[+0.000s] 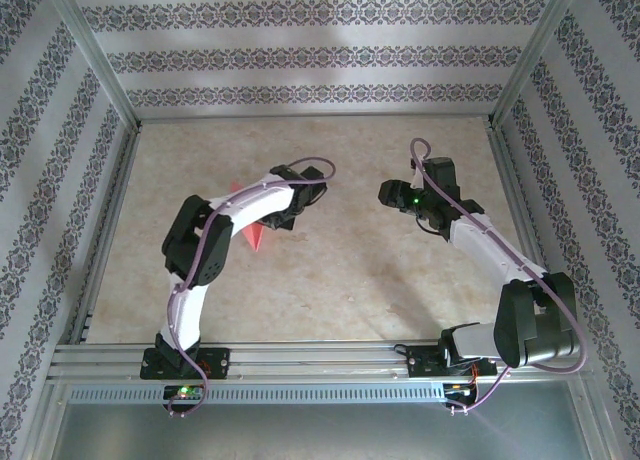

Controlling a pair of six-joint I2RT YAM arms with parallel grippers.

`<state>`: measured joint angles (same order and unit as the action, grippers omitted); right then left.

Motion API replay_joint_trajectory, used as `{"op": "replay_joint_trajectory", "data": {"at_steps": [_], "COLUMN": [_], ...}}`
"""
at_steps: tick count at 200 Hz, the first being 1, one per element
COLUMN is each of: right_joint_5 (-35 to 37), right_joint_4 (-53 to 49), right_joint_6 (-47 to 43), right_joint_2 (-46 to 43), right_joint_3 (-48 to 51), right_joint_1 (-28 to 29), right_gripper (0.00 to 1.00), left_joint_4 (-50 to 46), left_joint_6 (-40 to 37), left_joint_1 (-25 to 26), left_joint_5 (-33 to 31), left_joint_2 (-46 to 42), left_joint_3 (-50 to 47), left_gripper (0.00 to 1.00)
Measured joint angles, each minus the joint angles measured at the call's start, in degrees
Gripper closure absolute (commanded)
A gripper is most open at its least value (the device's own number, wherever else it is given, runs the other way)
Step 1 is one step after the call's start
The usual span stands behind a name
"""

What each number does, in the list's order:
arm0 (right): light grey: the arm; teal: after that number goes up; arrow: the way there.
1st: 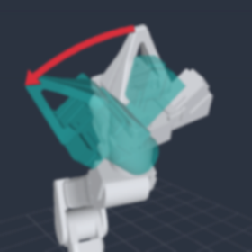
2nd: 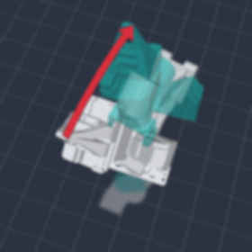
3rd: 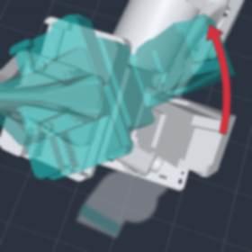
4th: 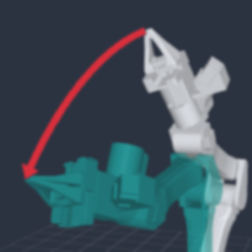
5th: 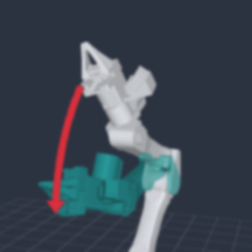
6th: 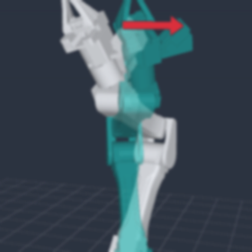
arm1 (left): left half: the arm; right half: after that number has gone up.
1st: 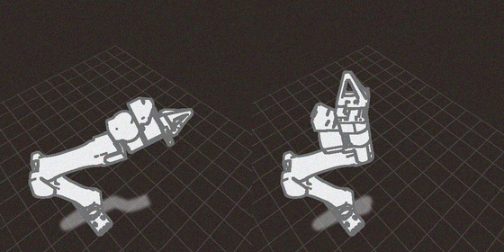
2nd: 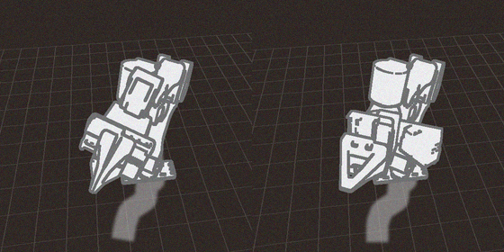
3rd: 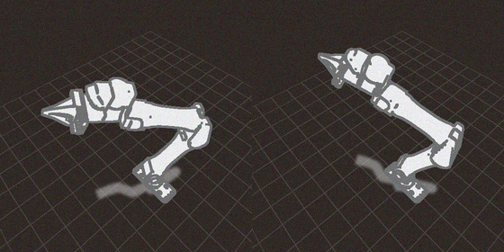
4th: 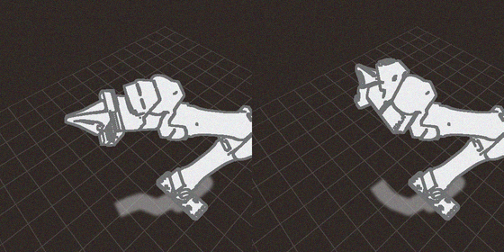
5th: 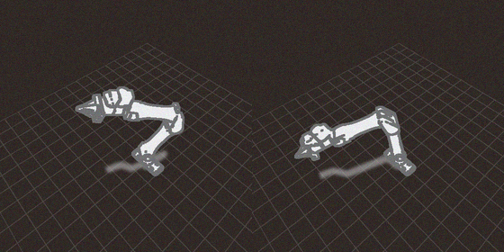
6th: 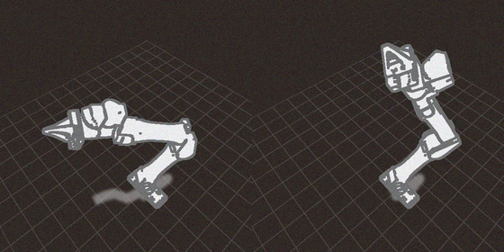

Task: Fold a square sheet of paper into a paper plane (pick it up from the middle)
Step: Turn over the paper at the center of the table.

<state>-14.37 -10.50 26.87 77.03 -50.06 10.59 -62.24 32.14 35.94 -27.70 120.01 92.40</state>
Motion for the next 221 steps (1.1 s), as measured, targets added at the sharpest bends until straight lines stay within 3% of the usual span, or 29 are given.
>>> {"op": "replay_joint_trajectory", "data": {"at_steps": [43, 221], "right_joint_5": [0.0, -3.1], "right_joint_4": [0.0, 1.5], "right_joint_6": [0.4, 3.7], "right_joint_2": [0.0, 2.3], "right_joint_3": [0.7, 1.2], "right_joint_1": [-0.4, -0.7], "right_gripper": [0.37, 0.38], "left_joint_4": [-0.3, 1.0], "left_joint_6": [2.3, 3.5], "left_joint_1": [2.9, 5.6], "left_joint_5": [0.6, 6.9], "left_joint_2": [5.0, 7.0], "left_joint_3": [1.6, 5.5], "left_gripper": [0.91, 0.76]}}
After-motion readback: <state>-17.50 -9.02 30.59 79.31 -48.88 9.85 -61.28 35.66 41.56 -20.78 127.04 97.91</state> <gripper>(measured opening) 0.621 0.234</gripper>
